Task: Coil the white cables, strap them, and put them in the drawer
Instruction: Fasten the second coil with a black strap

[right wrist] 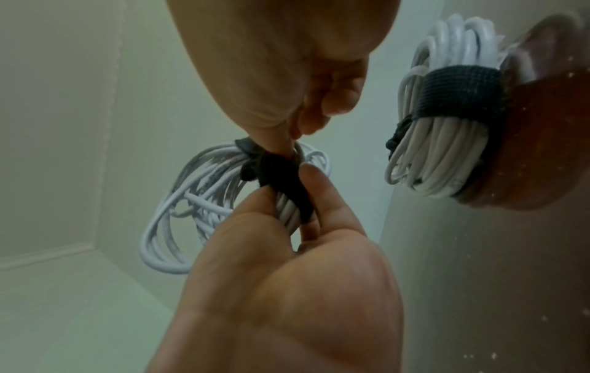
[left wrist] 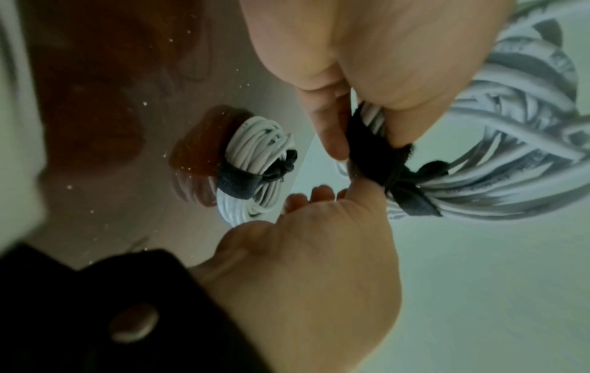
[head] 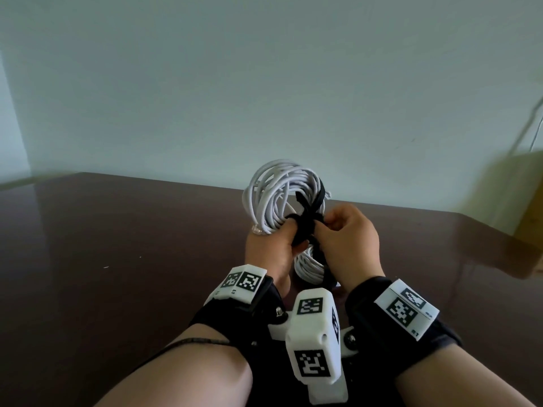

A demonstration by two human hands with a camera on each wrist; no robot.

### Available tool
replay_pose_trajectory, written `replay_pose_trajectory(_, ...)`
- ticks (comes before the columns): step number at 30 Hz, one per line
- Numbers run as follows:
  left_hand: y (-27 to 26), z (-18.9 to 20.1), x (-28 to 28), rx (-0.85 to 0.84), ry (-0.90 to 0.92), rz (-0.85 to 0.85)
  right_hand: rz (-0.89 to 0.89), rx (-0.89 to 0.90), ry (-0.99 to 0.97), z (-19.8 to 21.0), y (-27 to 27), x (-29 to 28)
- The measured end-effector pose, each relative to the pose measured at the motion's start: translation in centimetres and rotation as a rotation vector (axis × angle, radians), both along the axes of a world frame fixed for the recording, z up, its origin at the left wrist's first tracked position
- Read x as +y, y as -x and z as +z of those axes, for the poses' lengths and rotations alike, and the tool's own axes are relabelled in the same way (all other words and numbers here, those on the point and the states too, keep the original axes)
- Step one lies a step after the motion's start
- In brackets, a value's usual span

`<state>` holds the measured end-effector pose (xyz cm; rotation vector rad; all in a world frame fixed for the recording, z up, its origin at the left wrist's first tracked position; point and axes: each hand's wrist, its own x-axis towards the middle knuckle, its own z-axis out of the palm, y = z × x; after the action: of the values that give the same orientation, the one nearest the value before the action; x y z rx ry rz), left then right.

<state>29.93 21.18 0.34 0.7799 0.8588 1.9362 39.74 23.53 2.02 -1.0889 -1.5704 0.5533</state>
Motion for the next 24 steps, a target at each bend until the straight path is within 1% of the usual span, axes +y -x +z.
replay_pose_trajectory(3,0.1,-0.1,0.0,0.053,0.015,0.046,0.041,0.004,0.018,-0.2,0.3,-0.2)
replay_pose_trajectory(7,0.6,-0.5,0.6,0.133,0.046,0.166,0.176,0.005,0.105,-0.3,0.9,-0.5)
replay_pose_trajectory(9,0.7,-0.6,0.8,0.208,0.058,0.224,0.231,0.035,0.115,-0.3,1.0,-0.7)
replay_pose_trajectory(11,0.7,-0.4,0.8,0.270,0.068,0.274,0.237,0.083,0.132,-0.4,1.0,-0.8)
replay_pose_trajectory(13,0.6,-0.2,0.7,0.349,0.050,0.295,0.237,0.158,0.181,-0.6,0.9,-0.5)
replay_pose_trajectory(15,0.6,-0.2,0.7,0.449,0.045,0.320,0.257,0.195,0.237,-0.7,0.8,-0.2)
replay_pose_trajectory(16,0.7,-0.2,0.8,0.468,0.048,0.330,0.274,0.209,0.258,-0.8,0.8,0.0)
replay_pose_trajectory(18,0.6,-0.4,0.9,0.432,0.068,0.325,0.317,0.247,0.293,-1.0,0.9,0.1)
replay_pose_trajectory(20,0.7,-0.6,1.1,0.304,0.073,0.291,0.381,0.288,0.334,-1.0,1.1,0.3)
replay_pose_trajectory(22,0.8,-0.7,1.1,0.163,0.071,0.212,0.483,0.374,0.395,-0.9,1.1,0.5)
replay_pose_trajectory(24,1.0,-0.3,0.9,0.102,0.023,0.127,0.603,0.487,0.455,-0.6,1.0,0.5)
